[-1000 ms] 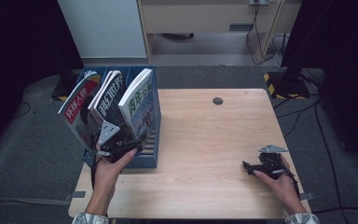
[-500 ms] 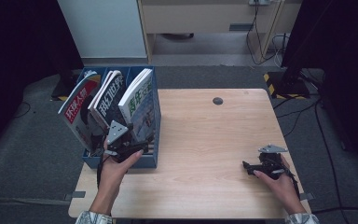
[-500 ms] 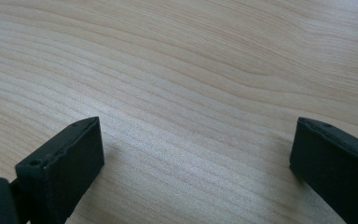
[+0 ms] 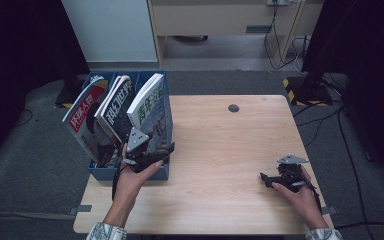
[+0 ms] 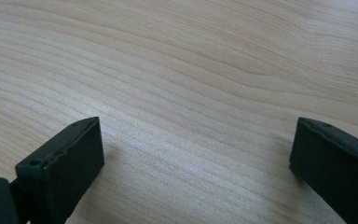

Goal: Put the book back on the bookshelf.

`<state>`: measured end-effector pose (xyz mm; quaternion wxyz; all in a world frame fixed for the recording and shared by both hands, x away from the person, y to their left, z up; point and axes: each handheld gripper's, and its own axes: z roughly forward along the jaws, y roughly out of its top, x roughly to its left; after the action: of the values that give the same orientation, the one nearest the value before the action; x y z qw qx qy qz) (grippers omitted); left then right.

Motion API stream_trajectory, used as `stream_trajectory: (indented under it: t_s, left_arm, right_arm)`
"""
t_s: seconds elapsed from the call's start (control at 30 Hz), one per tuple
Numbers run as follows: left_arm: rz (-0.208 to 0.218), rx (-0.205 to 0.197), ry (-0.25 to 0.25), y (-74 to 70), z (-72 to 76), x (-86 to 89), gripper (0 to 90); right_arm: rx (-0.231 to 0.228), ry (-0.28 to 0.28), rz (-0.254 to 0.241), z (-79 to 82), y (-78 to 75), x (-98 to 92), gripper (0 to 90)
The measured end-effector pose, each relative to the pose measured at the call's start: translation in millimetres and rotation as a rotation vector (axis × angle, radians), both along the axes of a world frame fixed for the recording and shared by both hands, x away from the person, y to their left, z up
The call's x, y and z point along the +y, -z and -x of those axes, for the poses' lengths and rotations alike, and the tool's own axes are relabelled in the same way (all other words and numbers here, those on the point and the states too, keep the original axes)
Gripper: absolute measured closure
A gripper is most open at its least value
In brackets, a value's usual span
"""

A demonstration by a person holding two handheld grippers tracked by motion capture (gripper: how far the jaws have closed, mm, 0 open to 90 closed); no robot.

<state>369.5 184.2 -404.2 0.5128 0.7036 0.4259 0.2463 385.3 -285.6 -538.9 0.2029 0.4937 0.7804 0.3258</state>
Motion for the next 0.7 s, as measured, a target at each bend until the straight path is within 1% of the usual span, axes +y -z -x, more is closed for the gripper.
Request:
stream_trajectory:
  t_s: [0.03,0.17,0.37,0.47,0.5,0.57,0.63,0.7]
  left_arm:
    - [-0.002,0.007,0.008,0.0,-1.0,-2.2,10.7]
    - [0.001,0.013,0.019,0.1,-2.1,-7.8,10.6]
    - [-0.017,0.022,0.040,0.5,-5.4,-17.7,9.7]
    - [0.010,0.034,0.065,0.3,-8.2,-22.2,9.0]
    - [0.011,0.036,0.065,0.1,-9.1,-23.6,8.8]
    - [0.001,0.036,0.066,-0.2,-10.4,-26.3,8.7]
    - [0.001,0.045,0.076,-0.4,-11.5,-30.0,8.1]
    - [-0.011,0.050,0.076,-0.6,-11.5,-32.8,7.6]
  right_arm:
    - [0.000,0.000,0.000,0.0,0.0,0.0,3.1]
    - [0.000,0.000,0.000,0.0,0.0,0.0,3.1]
    - [0.000,0.000,0.000,0.0,0.0,0.0,3.1]
    - [0.000,0.000,0.000,0.0,0.0,0.0,3.1]
    - [0.000,0.000,0.000,-0.1,0.0,0.0,3.1]
    - [0.000,0.000,0.000,-0.1,0.0,0.0,3.1]
    - [0.000,0.000,0.000,-0.1,0.0,0.0,3.1]
    - [0.000,0.000,0.000,0.0,0.0,0.0,3.1]
